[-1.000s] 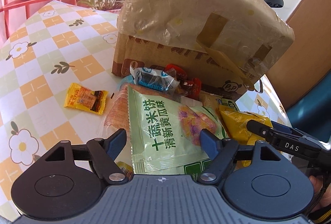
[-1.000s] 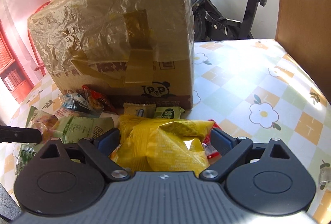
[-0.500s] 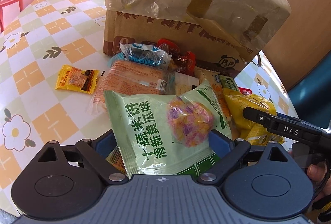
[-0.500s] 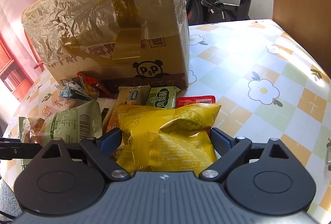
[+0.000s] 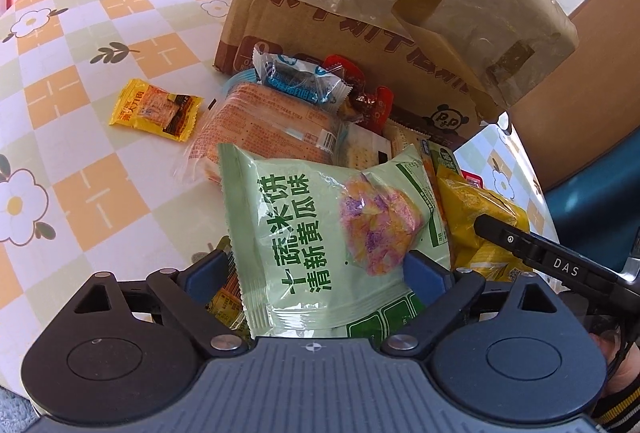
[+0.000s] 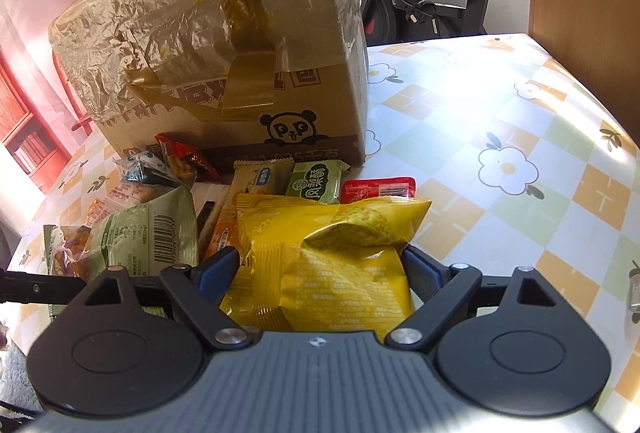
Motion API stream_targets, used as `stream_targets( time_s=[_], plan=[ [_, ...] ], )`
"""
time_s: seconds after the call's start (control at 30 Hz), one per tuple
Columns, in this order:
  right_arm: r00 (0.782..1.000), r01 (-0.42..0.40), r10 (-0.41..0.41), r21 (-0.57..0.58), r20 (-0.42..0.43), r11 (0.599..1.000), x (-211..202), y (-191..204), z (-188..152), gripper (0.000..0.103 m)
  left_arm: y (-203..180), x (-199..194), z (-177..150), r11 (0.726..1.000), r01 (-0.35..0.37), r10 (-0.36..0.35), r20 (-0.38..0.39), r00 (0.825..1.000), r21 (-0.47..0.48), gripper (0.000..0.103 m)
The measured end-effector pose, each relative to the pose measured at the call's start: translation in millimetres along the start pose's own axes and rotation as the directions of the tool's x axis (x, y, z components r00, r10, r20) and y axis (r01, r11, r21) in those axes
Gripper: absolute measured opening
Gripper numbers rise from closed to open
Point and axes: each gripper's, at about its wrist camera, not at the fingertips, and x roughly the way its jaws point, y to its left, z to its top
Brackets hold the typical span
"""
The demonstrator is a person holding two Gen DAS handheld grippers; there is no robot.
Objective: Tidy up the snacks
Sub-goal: 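Grasp the pale green rice-cracker bag with the left tool while the right tool grasps the yellow chip bag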
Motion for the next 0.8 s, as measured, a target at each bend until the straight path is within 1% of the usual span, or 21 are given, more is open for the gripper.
stream_targets(
  time_s=[0.13, 0.27, 0.33, 0.37, 0.43, 0.53, 0.6, 0.67, 0.73, 0.8],
  plan=[
    [1.000, -0.005, 0.005, 0.005, -0.013, 1.000, 2, -1, -2, 0.090, -6, 2, 0, 0.999, 0.024, -0.024, -0.010, 1.000, 0.038, 0.089],
    [0.999, -0.024, 0.026, 0.044, -0.045, 0.999, 8, -2, -5, 0.092, -8, 6, -2, 0.998, 0.038, -0.038, -0.011, 0.999, 0.047, 0.087],
    [0.998, -0.027, 0.029, 0.042, -0.052, 0.999, 10, -1, -7, 0.091, -10, 3, -2, 0.997, 0.047, -0.047, 0.004, 0.999, 0.058, 0.077],
    [0.998, -0.033, 0.035, 0.040, -0.051, 0.999, 9, 0, -7, 0.089, -11, 0, -2, 0.997, 0.049, -0.051, 0.014, 0.999, 0.066, 0.075],
    [0.998, -0.035, 0.037, 0.027, -0.051, 0.999, 8, 2, -7, 0.087, -14, -6, -1, 0.995, 0.059, -0.062, 0.039, 0.997, 0.084, 0.064],
    [0.998, -0.053, 0.053, 0.004, -0.040, 0.999, 5, 3, -6, 0.081, -16, -13, 1, 0.993, 0.073, -0.079, 0.067, 0.995, 0.093, 0.057],
    [0.998, -0.063, 0.063, -0.001, -0.029, 0.998, 3, 5, -6, 0.079, -16, -17, 3, 0.993, 0.075, -0.082, 0.079, 0.993, 0.090, 0.054],
    [0.995, -0.093, 0.093, 0.000, -0.022, 0.996, 0, 7, -4, 0.077, -17, -20, 6, 0.992, 0.081, -0.089, 0.086, 0.992, 0.094, 0.053],
    [0.992, -0.128, 0.128, -0.013, -0.008, 0.992, -3, 14, -1, 0.074, -18, -23, 12, 0.991, 0.082, -0.093, 0.098, 0.991, 0.103, 0.051],
    [0.990, -0.140, 0.140, -0.031, 0.002, 0.990, -4, 22, 4, 0.073, -20, -27, 18, 0.991, 0.076, -0.089, 0.119, 0.989, 0.110, 0.050]
  ],
)
